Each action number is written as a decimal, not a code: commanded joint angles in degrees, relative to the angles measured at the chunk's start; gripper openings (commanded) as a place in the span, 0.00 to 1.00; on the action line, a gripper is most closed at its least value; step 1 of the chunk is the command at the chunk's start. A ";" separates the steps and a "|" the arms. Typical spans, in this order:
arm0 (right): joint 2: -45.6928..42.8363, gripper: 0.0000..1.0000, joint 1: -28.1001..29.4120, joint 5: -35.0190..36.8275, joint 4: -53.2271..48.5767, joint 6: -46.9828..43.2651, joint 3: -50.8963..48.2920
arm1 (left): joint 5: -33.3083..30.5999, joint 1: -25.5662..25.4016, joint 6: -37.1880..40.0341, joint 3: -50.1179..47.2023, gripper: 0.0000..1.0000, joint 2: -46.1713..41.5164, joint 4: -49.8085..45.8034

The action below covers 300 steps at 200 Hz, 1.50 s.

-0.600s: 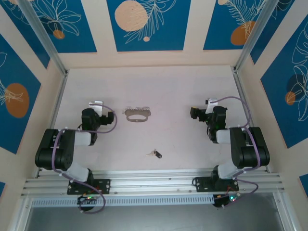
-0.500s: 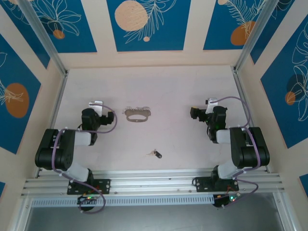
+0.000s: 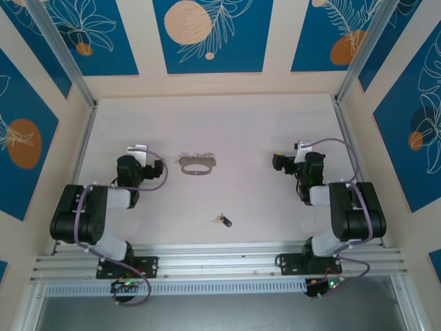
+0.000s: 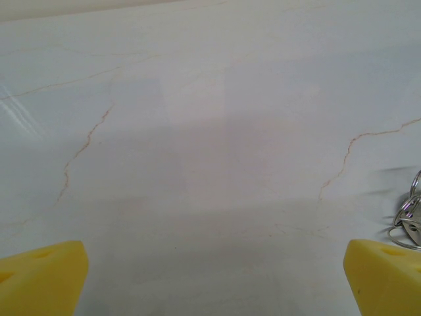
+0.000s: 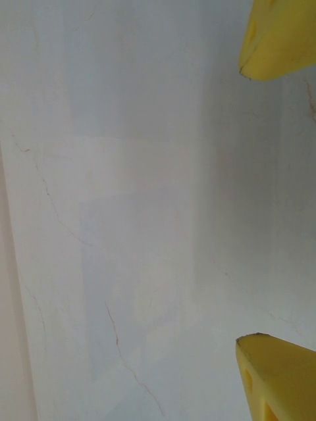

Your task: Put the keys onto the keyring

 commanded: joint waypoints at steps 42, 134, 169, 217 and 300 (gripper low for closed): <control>-0.07 0.99 -0.97 -2.33 -0.39 -0.96 1.47 | 0.67 0.59 0.38 1.59 1.00 -0.53 -1.59; -13.55 0.99 -5.38 0.92 -45.13 22.04 23.73 | -6.21 0.45 -1.45 6.41 1.00 -9.08 -17.03; -12.93 0.99 -5.93 -13.06 -45.32 23.46 24.29 | -8.92 0.45 -4.51 12.98 1.00 -14.91 -33.38; -6.23 0.75 9.54 -13.64 -53.29 16.00 30.13 | -2.90 -0.31 -19.44 21.88 1.00 -20.27 -53.18; 18.10 0.38 26.36 -15.67 -62.87 13.20 50.03 | 3.09 -8.17 -30.23 24.80 1.00 -16.43 -58.48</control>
